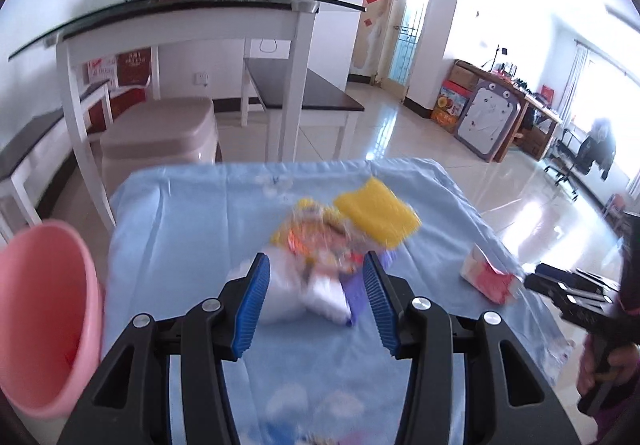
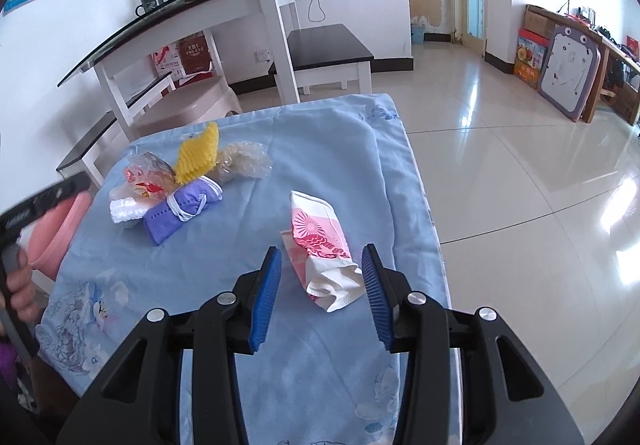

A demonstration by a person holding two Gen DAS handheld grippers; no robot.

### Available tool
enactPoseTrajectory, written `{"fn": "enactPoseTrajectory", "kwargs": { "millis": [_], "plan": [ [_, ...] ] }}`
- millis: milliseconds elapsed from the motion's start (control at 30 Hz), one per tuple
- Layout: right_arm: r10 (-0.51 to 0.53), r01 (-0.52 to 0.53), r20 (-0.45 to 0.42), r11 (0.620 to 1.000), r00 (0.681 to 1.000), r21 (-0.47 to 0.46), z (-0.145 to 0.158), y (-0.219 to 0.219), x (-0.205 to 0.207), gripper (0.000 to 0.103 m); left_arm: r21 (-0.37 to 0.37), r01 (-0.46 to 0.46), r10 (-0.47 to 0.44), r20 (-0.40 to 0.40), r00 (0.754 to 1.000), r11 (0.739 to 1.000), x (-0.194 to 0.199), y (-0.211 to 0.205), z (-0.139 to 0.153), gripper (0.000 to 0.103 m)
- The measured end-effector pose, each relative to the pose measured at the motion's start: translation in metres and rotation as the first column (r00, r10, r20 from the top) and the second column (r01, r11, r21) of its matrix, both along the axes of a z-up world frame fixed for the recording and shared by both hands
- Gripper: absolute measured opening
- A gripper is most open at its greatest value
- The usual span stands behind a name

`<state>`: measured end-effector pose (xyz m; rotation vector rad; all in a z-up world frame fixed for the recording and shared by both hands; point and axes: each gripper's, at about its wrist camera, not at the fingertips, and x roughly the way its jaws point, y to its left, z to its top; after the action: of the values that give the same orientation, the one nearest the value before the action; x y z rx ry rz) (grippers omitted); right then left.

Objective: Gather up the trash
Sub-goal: 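Grasp the clear printed wrapper with the left gripper while the right grasps the pink paper bag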

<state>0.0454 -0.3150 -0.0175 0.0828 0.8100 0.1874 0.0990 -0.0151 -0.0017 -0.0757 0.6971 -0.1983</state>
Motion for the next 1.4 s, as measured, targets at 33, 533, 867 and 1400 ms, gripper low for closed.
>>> {"fn": "enactPoseTrajectory", "kwargs": {
  "millis": [33,533,867,1400],
  "plan": [
    [0.004,-0.004,0.000,1.000,1.000,0.001,0.000,0.001,-0.001,0.043,0.013,-0.008,0.008,0.001,1.000,1.000,0.007,-0.002,0.001,0.047],
    [0.086,-0.086,-0.030,0.996,0.996,-0.005,-0.006,0.013,0.010,0.043,-0.012,-0.007,0.006,-0.102,0.995,1.000,0.055,-0.008,-0.033,0.000],
    [0.032,-0.035,-0.042,0.997,0.999,-0.072,-0.016,0.009,0.022,0.043,-0.061,-0.023,0.022,-0.009,1.000,0.998,0.015,0.009,-0.001,0.000],
    [0.013,-0.017,-0.076,0.999,0.997,-0.050,-0.030,0.005,0.030,0.031,-0.074,-0.118,0.120,0.021,0.993,0.990,-0.034,0.039,0.008,0.000]
  ]
}}
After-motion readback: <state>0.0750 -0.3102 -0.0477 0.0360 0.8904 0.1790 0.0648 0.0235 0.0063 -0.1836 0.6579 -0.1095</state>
